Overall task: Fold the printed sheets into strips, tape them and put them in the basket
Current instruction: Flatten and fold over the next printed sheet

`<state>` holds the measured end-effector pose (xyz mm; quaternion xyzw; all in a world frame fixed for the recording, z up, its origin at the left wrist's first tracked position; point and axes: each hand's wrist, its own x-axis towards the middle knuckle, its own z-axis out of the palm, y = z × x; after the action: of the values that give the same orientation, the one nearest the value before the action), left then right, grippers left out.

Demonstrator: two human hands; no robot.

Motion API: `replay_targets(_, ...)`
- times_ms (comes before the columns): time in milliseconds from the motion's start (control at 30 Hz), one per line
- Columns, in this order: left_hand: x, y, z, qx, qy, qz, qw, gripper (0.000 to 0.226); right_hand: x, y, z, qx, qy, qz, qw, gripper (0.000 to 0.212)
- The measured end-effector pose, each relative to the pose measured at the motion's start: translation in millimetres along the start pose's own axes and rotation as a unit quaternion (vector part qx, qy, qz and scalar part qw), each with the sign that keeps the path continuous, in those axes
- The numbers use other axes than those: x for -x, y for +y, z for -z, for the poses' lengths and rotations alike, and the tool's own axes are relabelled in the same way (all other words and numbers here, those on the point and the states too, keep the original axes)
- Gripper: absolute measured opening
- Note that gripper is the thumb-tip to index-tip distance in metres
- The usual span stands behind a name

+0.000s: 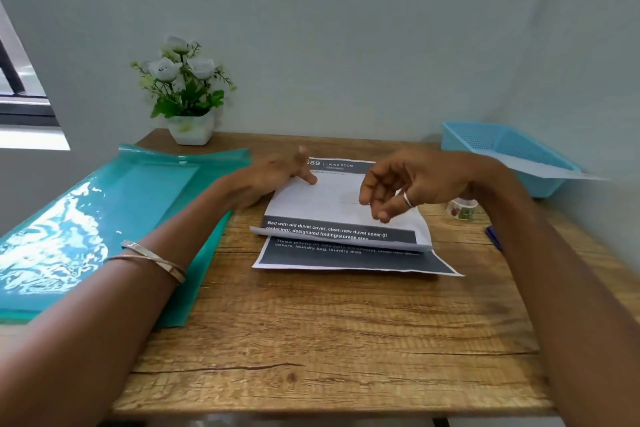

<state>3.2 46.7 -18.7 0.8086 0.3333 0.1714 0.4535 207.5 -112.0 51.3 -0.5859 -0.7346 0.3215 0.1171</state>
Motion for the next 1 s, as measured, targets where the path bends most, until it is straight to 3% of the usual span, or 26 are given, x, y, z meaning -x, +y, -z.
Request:
replay_targets(67, 1, 3, 1, 0.016, -0.013, 0.013, 1.000, 0.038, 4, -5, 0, -0.024, -0.014, 0.008, 1.000, 0.043)
replay_targets(167, 2, 2, 0, -0.002, -0.015, 0.010, 1.000, 0.048, 4, -15, -9, 0.036, -0.089, 0.002, 0.995, 0.057)
replay_targets(267, 8, 9, -1, 0.008, 0.003, 0.020, 1.000, 0.056, -1, -16, -19, 0.094, -0.090, -0.016, 0.991, 0.043)
replay_targets(367, 8, 10, -1, -0.005, 0.007, 0.020, 1.000, 0.072, 1, -11, -17, 0.060, -0.047, 0.001, 0.997, 0.026)
replay_targets(467, 7, 9, 0, -0.001, 0.001, 0.040, 0.999, 0.053, 8, -3, -10, -0.007, -0.010, 0.013, 1.000, 0.021)
replay_targets(600, 4, 6, 5, 0.091, -0.049, 0.050, 0.993, 0.046, 6, 13, -9, -0.112, 0.081, 0.021, 0.990, 0.020)
replay_targets(633, 4, 6, 5, 0.102, -0.055, 0.049, 0.992, 0.050, 4, 18, -8, -0.138, 0.106, 0.020, 0.984, 0.021)
replay_targets(733, 7, 3, 8, 0.077, -0.073, 0.048, 0.993, 0.089, -3, 30, -10, -0.180, 0.165, -0.011, 0.970, 0.023)
replay_targets(767, 7, 0, 9, 0.077, -0.073, 0.043, 0.993, 0.089, -7, 34, -11, -0.182, 0.181, -0.021, 0.966, 0.025)
replay_targets(900, 11, 0, 10, 0.060, -0.063, 0.012, 0.996, 0.053, -22, 37, -17, -0.102, 0.279, -0.041, 0.954, 0.014)
replay_targets(1000, 14, 6, 5, -0.014, -0.097, 0.008, 0.995, 0.060, -27, 31, -19, 0.050, 0.300, -0.032, 0.952, 0.015)
